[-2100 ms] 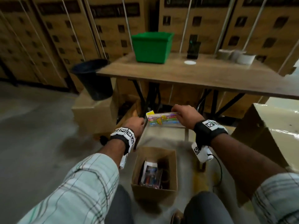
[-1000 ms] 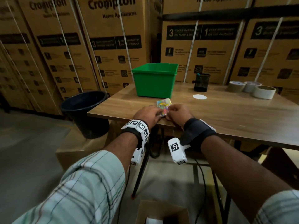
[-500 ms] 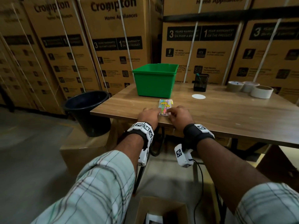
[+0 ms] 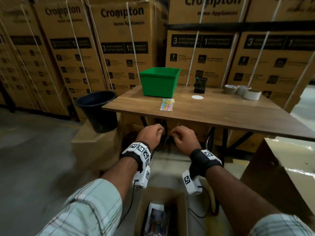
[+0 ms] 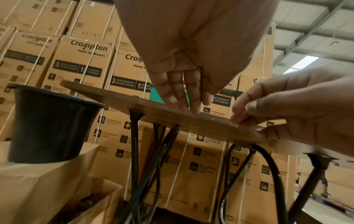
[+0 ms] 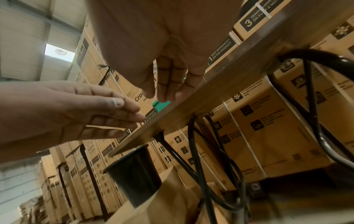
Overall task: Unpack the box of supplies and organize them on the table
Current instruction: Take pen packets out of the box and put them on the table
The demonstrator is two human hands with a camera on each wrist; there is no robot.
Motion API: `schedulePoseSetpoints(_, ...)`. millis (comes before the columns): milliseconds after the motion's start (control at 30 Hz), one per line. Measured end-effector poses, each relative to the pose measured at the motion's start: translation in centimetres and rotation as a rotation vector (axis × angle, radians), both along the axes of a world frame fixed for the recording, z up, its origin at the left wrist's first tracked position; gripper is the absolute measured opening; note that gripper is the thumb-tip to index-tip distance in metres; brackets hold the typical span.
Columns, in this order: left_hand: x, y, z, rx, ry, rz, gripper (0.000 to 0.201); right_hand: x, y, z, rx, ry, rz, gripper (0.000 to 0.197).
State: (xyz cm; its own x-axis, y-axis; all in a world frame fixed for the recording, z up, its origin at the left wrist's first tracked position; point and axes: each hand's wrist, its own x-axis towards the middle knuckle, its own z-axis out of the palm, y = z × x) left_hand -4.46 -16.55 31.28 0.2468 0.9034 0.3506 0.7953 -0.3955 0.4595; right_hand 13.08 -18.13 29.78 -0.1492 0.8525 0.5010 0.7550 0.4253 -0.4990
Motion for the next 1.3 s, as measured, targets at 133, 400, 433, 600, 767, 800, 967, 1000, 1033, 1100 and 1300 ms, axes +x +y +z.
schedulePoseSetpoints(133,0.6,-4.1,-3.1,-0.164,0.082,-0.03,0.021,-0.1,-4.6,-3.1,-0.274,-0.191,0.047,0.019)
schedulePoseSetpoints(400,-1.4,-5.6,-13.0,-0.503,0.156,-0.021,0.026,-0.9,-7.2,-13.3,-0.654,-0.319,0.087,0.023)
schedulePoseSetpoints(433,-1.8,-5.1,-14.8,-0.54,0.163,-0.022,0.025,-1.1,-6.6,-14.8,-0.711,-0.34,0.093,0.023)
schedulePoseSetpoints(600,-2.7,-2.1,-23.9,-0.758,0.244,-0.013,0.026,-2.3,-2.5,-22.6,-0.909,-0.478,0.114,0.019)
schedulePoseSetpoints(767,-2.1,0.7,-34.0,-0.907,0.314,-0.038,0.037,-4.3,0.3,-30.9,-1.183,-0.71,0.251,0.026)
schedulePoseSetpoints(800,-2.0,1.1,-35.1,-0.912,0.317,-0.041,0.035,-4.6,0.8,-32.4,-1.216,-0.745,0.269,0.027)
schedulePoseSetpoints(967,-1.6,2.6,-42.1,-0.958,0.309,-0.037,0.026,-5.6,2.1,-37.3,-1.324,-0.762,0.228,0.03)
schedulePoseSetpoints(1000,-1.5,2.7,-43.9,-0.988,0.337,-0.047,0.026,-5.6,1.8,-38.3,-1.365,-0.737,0.223,0.033)
schedulePoseSetpoints(1033,-1.3,2.7,-45.5,-1.037,0.363,-0.068,0.026,-5.4,1.6,-39.1,-1.416,-0.722,0.221,0.036)
schedulePoseSetpoints(1100,-0.5,2.9,-48.2,-1.115,0.438,-0.143,0.026,-5.2,1.8,-40.6,-1.518,-0.722,0.244,0.036)
schedulePoseSetpoints(1300,0.2,3.3,-51.3,-1.086,0.434,-0.166,0.031,-5.5,3.3,-45.8,-1.765,-0.797,0.427,0.041)
